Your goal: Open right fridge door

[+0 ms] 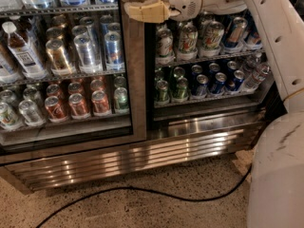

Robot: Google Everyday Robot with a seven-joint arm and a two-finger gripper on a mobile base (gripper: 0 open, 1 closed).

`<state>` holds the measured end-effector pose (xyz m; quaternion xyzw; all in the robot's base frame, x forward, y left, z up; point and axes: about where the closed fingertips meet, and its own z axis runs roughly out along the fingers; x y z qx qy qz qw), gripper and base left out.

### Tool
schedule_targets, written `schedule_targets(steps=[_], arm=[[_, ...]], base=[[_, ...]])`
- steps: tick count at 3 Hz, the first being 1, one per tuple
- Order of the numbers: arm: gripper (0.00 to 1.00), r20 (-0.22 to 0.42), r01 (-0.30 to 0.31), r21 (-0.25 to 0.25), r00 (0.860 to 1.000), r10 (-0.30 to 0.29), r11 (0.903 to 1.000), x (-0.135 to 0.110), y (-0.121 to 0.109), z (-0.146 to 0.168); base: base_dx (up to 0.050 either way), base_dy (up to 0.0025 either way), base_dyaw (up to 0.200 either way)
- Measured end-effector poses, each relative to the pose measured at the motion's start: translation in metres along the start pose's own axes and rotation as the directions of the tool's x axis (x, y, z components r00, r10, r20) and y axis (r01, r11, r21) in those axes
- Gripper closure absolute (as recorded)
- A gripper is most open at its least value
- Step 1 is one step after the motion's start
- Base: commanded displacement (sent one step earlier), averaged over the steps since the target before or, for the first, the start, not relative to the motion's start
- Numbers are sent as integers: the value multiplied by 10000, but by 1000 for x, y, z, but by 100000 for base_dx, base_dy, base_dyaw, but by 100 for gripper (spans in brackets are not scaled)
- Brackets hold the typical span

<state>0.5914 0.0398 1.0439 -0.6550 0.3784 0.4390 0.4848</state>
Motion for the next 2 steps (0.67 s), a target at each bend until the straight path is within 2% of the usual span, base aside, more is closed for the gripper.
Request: schedule_targets(steps=[2], arm=[[34,0,0,-1,10000,0,10000,0,0,0]], base=[[0,0,0]])
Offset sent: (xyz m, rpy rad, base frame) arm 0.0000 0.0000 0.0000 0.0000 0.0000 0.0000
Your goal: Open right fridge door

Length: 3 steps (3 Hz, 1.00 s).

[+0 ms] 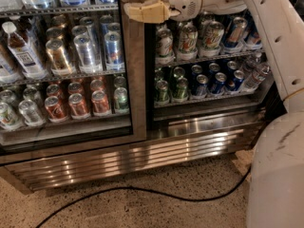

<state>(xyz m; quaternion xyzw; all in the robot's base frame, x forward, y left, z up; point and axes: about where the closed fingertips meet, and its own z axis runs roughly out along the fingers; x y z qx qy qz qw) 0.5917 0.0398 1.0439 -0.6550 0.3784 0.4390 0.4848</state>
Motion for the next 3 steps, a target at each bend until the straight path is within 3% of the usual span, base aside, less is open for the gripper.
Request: schedule_targets(steps=[1,2,3], arm=[[38,5,-1,-10,10000,1,10000,2,-5,-1],[61,189,-69,-348,9998,76,9994,-4,-5,6],[85,190,-69,-349,9998,76,9994,-1,-13,4]], base=[[0,0,0],[0,0,0],[0,0,0]])
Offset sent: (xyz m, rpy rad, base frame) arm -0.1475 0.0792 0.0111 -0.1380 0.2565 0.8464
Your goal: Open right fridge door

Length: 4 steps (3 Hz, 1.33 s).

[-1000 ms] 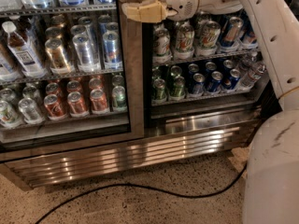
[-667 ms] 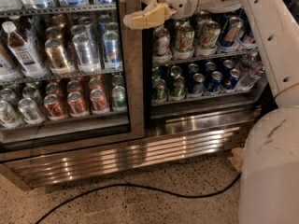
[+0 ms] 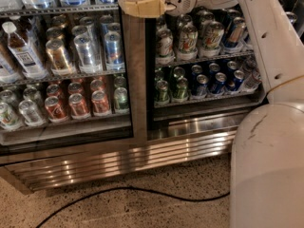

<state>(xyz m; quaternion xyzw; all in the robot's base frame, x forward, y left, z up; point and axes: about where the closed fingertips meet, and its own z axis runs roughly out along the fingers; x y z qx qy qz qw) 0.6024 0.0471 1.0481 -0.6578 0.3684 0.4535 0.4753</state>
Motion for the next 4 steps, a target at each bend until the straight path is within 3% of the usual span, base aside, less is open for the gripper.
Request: schedule_targets(steps=[1,2,4], arm=[[100,2,0,-5,10000,0,10000,-1,3,-1],[100,227,62,-696,9997,-46,9976,-9,19,7],[100,131,379,-461,9992,-373,9982,-13,26,6]], base=[[0,0,0],[0,0,0],[0,0,0]])
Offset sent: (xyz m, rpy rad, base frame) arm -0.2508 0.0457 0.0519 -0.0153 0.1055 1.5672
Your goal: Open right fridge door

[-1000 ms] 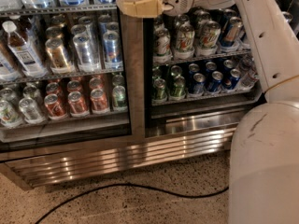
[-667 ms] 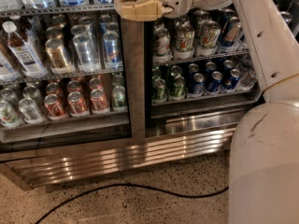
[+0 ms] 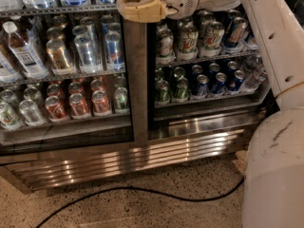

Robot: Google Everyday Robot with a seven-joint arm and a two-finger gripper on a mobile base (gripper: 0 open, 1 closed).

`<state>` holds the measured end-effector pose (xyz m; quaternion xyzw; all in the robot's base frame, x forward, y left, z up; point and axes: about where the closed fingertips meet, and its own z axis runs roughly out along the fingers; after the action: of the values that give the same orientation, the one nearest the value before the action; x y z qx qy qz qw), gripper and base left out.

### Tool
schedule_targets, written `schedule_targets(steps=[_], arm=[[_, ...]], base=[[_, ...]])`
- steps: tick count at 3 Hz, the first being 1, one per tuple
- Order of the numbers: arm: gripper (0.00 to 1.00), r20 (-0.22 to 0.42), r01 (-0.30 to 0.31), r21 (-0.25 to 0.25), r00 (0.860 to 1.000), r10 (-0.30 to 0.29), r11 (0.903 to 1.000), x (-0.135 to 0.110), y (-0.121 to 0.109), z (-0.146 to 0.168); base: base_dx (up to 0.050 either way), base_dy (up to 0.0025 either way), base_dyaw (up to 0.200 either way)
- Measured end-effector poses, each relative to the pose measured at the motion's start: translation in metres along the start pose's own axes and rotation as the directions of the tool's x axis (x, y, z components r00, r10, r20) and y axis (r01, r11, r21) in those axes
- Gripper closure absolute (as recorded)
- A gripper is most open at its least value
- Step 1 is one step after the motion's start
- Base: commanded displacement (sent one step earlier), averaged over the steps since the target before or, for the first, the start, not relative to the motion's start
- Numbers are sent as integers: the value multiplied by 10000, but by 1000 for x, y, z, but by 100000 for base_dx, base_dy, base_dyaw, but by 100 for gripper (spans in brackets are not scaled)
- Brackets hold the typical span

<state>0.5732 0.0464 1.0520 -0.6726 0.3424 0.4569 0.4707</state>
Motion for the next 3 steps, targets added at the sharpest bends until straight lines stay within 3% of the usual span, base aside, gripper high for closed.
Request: schedule_targets(steps=[3], arm=[[100,-2,79,81,10000,-79,9999,-5,16,4]], base=[[0,0,0]])
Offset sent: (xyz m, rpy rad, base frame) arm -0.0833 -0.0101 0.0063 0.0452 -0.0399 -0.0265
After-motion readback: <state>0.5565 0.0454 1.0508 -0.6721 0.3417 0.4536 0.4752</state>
